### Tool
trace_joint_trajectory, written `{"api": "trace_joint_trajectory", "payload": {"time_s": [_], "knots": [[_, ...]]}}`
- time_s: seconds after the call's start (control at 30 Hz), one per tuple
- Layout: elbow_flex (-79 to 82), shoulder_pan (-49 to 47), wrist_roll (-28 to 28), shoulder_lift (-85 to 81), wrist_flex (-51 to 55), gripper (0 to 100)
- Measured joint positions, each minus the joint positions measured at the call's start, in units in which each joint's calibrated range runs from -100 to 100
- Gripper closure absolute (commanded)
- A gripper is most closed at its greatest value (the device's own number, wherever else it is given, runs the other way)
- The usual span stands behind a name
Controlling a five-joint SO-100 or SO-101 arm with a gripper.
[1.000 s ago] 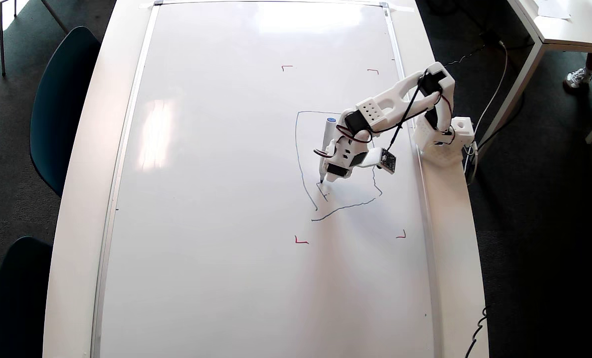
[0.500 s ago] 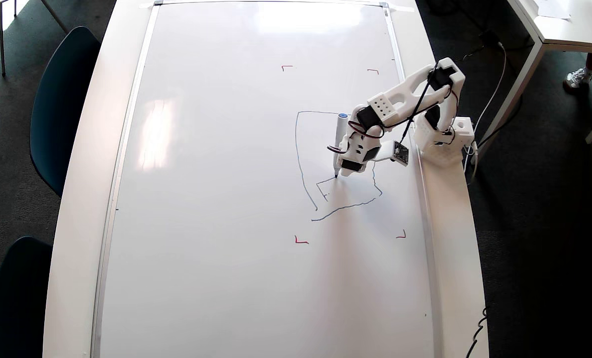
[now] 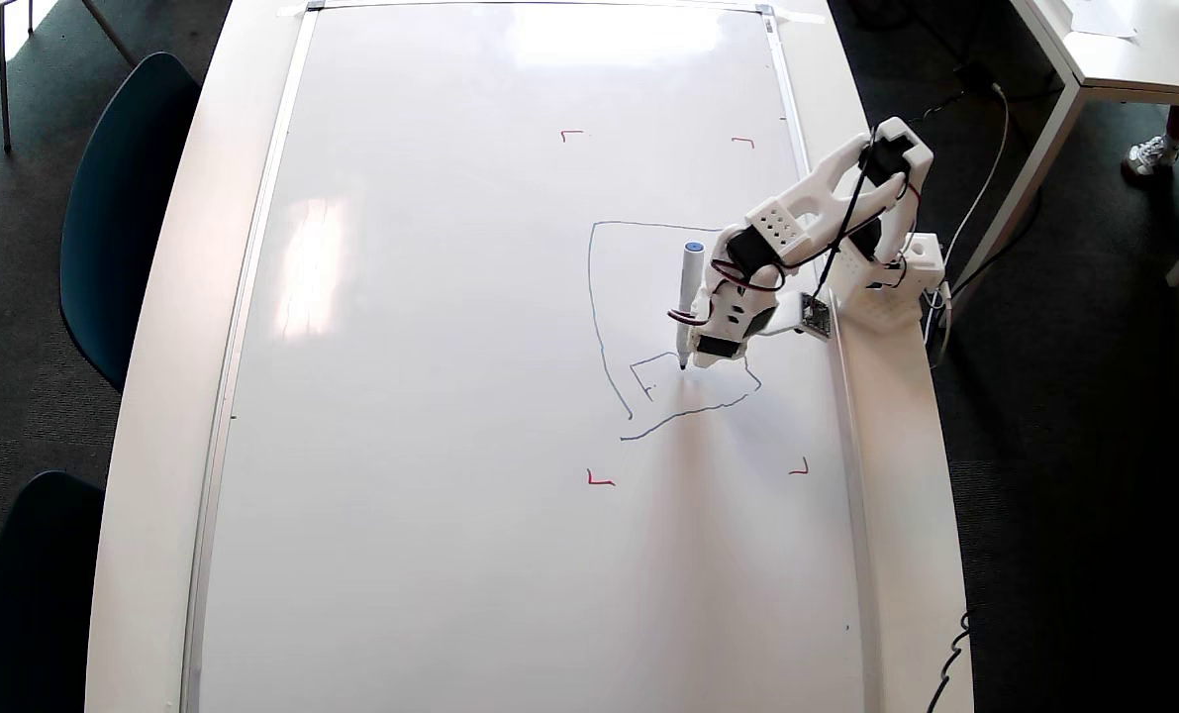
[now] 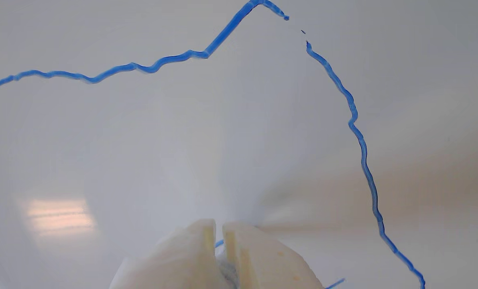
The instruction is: Draw on a whiteboard a robot head using a pen attached to the gripper
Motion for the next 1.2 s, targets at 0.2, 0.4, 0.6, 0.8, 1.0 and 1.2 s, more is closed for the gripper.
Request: {"api": "trace_joint_trajectory", "payload": {"time_s": [0.2, 0.4, 0.6, 0.8, 1.0, 1.2], "knots": [[-6.5, -0.1, -0.1, 5.2, 0.0, 99], [-9.8, -0.8, -0.1, 7.5, 0.0, 99], [-11.5, -1.1, -0.6, 9.9, -2.2, 99], [-12.5, -1.1, -0.7, 11.0, -2.9, 99], [-14.2, -1.1, -0.7, 11.3, -2.9, 99], [-15.3, 0.1, -1.7, 5.0, 2.3, 99]]}}
